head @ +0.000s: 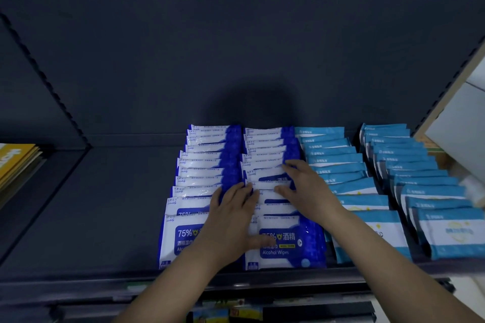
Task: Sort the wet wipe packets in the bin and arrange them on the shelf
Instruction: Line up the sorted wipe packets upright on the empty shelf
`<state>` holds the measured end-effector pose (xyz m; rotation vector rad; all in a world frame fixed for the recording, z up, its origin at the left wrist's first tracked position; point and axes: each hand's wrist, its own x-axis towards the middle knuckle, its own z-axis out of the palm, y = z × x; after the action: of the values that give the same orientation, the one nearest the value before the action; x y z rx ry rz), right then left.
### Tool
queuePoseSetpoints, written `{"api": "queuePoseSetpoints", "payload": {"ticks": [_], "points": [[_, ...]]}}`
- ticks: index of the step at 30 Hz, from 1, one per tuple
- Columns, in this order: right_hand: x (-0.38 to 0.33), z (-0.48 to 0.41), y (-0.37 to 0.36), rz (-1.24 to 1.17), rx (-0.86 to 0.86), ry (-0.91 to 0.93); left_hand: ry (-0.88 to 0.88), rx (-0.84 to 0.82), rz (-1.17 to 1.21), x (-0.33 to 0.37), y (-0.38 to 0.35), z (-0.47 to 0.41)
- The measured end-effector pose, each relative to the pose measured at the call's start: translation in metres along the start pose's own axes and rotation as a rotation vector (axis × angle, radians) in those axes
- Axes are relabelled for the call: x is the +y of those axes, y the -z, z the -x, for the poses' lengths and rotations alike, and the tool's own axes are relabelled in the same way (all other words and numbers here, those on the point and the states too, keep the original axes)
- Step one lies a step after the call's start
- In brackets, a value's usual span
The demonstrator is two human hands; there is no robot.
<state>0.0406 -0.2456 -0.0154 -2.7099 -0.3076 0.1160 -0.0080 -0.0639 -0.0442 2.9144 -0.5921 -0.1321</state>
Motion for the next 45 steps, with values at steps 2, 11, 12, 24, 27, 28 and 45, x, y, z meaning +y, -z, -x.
{"api": "queuePoseSetpoints", "payload": {"ticks": [2,11,12,24,27,28,45], "points": [[-0.001,-0.001,-0.001,0.01,-0.007,0.027,-0.001,0.03,-0.013,0.0,-0.003,0.0],[-0.003,0.003,-0.004,0.32,0.024,0.031,0.011,0.069,-0.043,-0.003,-0.004,0.004],[-0.005,0.006,-0.002,0.304,0.019,0.04,-0.002,0.09,-0.061,-0.006,-0.001,0.007],[-0.011,0.043,-0.021,0.173,-0.245,0.195,0.383,0.175,0.609,-0.079,0.006,0.058],[-0.012,0.042,-0.019,0.14,-0.26,0.182,0.43,0.283,0.795,-0.082,0.015,0.05],[-0.013,0.042,-0.018,0.113,-0.259,0.176,0.443,0.269,0.857,-0.083,0.018,0.046],[-0.023,0.033,-0.027,0.081,-0.274,0.159,0.521,0.094,0.707,-0.107,0.006,0.024]]}}
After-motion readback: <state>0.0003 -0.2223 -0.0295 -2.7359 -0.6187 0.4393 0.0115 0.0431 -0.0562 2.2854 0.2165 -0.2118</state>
